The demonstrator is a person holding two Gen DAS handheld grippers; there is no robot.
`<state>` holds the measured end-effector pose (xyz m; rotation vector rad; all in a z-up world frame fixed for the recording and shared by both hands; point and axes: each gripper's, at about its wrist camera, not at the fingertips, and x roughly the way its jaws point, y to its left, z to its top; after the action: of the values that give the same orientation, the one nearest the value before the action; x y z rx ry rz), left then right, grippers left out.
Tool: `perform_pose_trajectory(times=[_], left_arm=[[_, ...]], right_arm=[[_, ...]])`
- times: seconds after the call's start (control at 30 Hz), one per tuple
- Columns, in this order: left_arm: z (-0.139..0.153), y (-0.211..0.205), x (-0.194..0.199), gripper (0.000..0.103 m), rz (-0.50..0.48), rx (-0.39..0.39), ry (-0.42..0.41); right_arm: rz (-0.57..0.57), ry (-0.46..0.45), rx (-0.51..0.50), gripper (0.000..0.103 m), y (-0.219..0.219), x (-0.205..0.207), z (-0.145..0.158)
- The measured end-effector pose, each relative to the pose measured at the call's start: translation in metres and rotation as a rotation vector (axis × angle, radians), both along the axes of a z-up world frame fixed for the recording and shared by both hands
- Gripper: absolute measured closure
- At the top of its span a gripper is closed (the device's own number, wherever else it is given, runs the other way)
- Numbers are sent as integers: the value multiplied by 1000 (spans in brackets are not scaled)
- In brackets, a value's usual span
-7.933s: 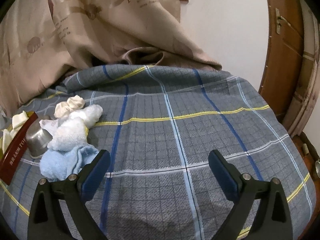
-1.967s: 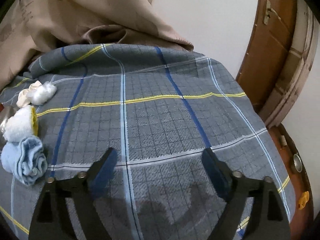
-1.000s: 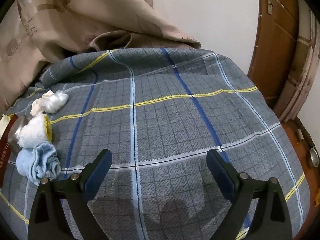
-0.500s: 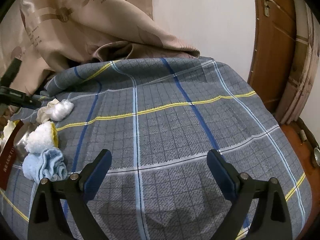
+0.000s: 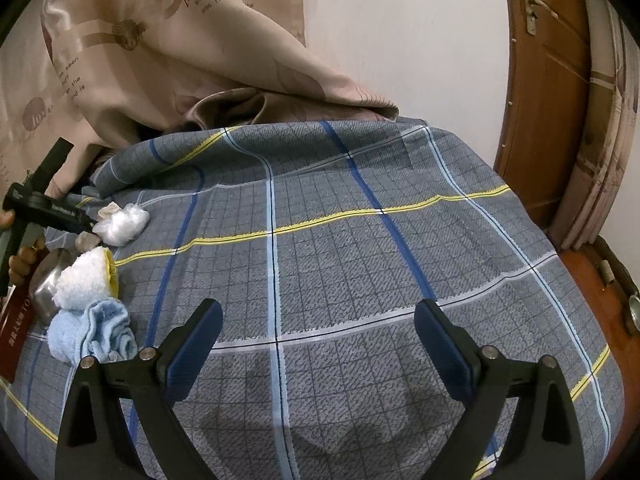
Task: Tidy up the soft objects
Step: 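Reach the left gripper to the cream crumpled cloth and grasp it, then lift the cream cloth over the gold tray with the left gripper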
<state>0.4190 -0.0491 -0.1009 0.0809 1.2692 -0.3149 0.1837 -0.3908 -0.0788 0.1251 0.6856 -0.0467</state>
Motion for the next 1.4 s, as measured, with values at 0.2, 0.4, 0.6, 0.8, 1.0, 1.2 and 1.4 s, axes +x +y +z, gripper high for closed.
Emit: perform_pose_trajectory(times=[0.2,0.4,0.6,0.8,1.0,1.2,1.4], left_arm=[[10,6,-4,93,-5,14,-33],[64,25,-48,93,104,-25,-241],[117,37,-132,93,162,-56,-375],[148,74,-222,93,246,-65,-419],[159,120,-307,93,361,-33,-442],[152,143,-364,93,452,-49,-473],[144,154,-394,93,517,-26,-549]], right_arm=[[-3,3,1,7,-1,0,0],[-7,22,1,7,-1,3,-3],[-13,37,-5,7,-1,5,-5],[-23,53,-16,7,0,8,-6],[-30,79,-32,7,2,11,-9],[-45,123,-65,7,4,17,-13],[-21,224,-129,7,16,31,-23]])
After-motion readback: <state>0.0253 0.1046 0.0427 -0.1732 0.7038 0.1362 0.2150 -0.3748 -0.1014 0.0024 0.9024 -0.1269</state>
